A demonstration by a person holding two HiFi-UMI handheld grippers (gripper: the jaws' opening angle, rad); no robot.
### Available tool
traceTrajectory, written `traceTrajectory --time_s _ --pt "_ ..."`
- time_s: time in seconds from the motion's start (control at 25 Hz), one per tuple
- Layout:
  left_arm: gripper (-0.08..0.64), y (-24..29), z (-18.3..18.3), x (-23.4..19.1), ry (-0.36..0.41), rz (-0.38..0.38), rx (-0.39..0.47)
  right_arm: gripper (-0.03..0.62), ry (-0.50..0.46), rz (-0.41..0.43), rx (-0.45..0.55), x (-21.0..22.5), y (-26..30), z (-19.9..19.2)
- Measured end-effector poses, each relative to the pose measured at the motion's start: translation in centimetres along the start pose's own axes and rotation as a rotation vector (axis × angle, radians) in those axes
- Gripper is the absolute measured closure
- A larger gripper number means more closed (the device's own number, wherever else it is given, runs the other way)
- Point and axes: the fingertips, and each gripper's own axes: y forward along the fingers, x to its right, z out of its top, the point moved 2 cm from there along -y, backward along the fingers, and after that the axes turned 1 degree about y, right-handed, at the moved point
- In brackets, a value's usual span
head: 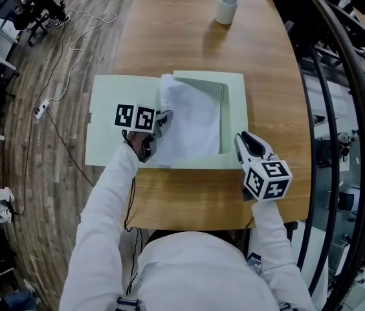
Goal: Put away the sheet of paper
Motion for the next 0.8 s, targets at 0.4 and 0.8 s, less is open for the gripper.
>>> traceTrajectory --time_s 0.4,0.8 --pt "0.543 2.2 -0.5 1.8 -0.039 -0.03 0.014 0.502 0.004 0.005 -0.006 -0.5 0.5 -0.3" --pt "0.543 3.5 -0.3 2.9 -0.042 -0.049 0.012 0.502 0.008 -0.001 -0.006 -1.2 1.0 -0.2"
